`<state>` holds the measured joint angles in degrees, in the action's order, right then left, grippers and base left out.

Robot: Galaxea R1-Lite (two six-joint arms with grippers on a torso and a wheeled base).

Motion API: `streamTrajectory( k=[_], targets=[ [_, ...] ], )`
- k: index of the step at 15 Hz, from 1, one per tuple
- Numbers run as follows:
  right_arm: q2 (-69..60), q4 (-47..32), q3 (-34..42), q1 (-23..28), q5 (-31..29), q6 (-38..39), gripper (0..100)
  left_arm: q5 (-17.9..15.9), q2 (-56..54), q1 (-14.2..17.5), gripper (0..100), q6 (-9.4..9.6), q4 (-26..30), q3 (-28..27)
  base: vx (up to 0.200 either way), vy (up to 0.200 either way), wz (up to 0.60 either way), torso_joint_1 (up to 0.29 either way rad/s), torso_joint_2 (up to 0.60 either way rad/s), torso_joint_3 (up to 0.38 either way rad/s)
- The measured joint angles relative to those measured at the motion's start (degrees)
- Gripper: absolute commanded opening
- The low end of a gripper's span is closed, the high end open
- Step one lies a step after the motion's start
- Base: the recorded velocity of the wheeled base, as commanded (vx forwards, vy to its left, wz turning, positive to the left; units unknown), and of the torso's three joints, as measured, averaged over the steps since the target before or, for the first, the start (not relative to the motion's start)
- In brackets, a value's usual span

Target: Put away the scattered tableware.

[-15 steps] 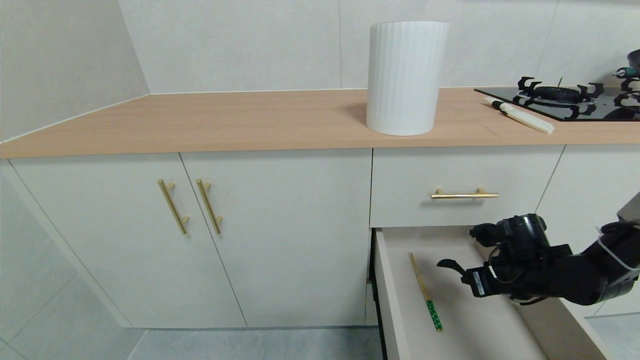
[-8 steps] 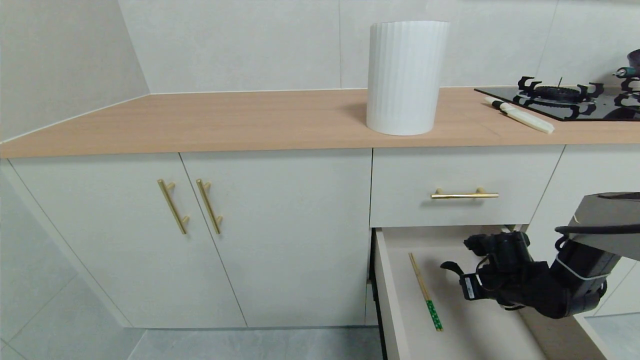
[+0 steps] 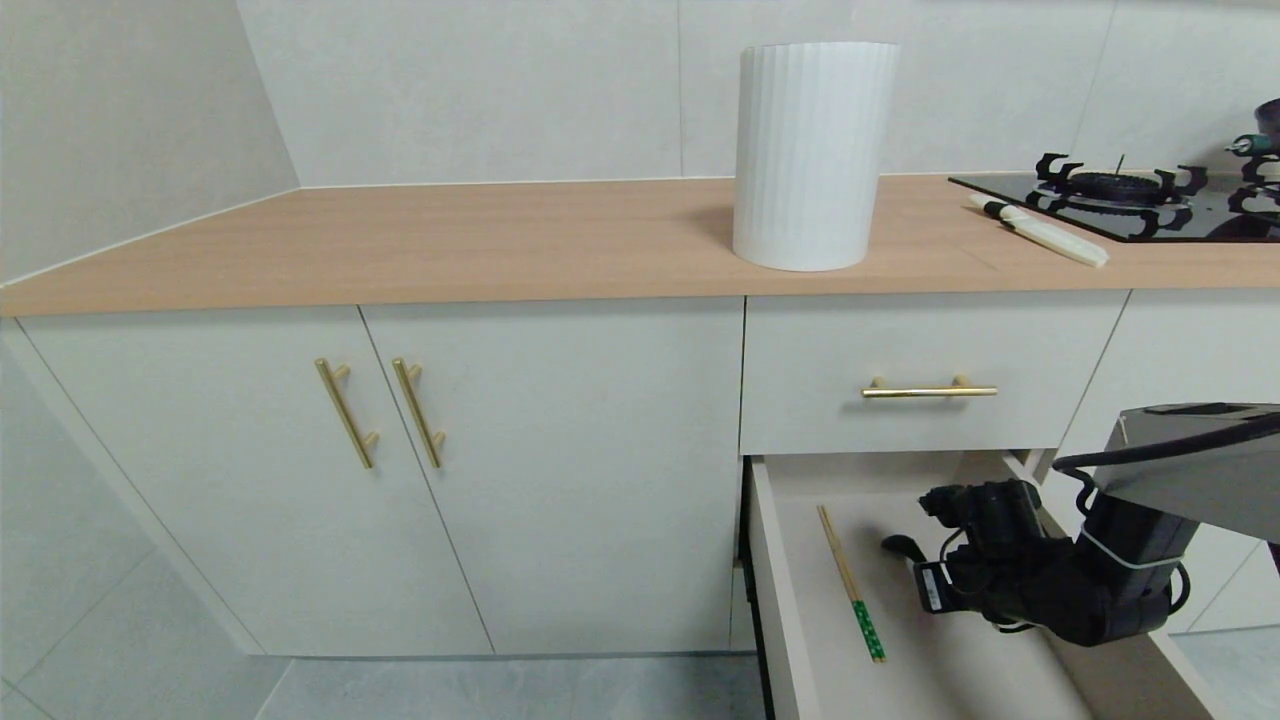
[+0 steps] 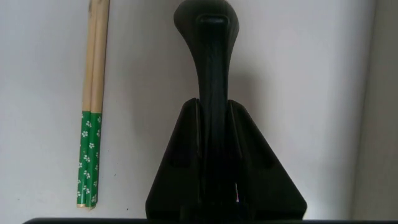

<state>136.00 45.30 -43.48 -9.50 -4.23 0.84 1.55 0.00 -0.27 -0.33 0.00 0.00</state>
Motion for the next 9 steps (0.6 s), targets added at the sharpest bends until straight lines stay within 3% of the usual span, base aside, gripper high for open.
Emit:
streamTrajectory(
  k=[5,6,9],
  targets=[
    [0.63,-0.04,-0.80,0.62,-0.01,-0.11,0,0.01,0.00,0.05,100,0.01,0.00,0.00,0.000,0.000,0.00,0.000,0.00,0.000],
    [0.69,-0.04,-0.87,0.62,0.00,-0.11,100,0.00,0.00,0.05,100,0.01,0.00,0.00,0.000,0.000,0.00,0.000,0.00,0.000],
    [0.61,0.02,-0.84,0.63,0.10,0.02,100,0.00,0.00,0.05,100,0.00,0.00,0.00,0.000,0.000,0.00,0.000,0.00,0.000]
  ],
)
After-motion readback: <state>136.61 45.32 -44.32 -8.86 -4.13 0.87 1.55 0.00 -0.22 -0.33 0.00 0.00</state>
